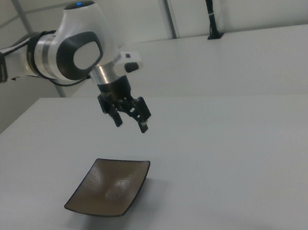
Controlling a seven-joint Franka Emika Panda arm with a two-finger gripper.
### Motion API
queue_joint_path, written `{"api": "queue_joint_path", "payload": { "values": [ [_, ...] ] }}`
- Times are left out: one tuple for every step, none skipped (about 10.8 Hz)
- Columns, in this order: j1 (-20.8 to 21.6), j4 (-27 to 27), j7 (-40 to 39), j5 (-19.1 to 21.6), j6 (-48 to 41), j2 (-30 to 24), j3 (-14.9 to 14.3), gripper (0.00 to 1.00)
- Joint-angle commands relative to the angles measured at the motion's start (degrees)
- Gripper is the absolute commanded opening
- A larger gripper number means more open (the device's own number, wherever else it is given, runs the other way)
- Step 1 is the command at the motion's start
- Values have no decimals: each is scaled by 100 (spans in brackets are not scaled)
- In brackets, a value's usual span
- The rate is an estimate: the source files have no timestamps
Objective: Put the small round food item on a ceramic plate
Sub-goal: 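Move the open gripper over to the small dark red food item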
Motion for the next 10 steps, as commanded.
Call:
{"api": "queue_joint_path", "payload": {
  "values": [
    [-16,-341,-418,-289,125,-135,-540,100],
    [-42,-342,-550,-368,135,-126,-786,100],
    [-69,-350,-725,-421,144,-126,-1023,100],
    [-156,-359,-866,-482,161,-109,-1243,100],
    [-261,-464,-911,-500,440,-91,-1437,100],
    [-384,-673,-868,-500,869,-91,-1569,100],
    [-507,-797,-859,-500,1204,-65,-1701,100],
    [-595,-851,-859,-500,1346,14,-1902,100],
    [-692,-851,-833,-500,1417,84,-2052,100],
    [-867,-869,-711,-500,1479,189,-2123,100]
  ]
}}
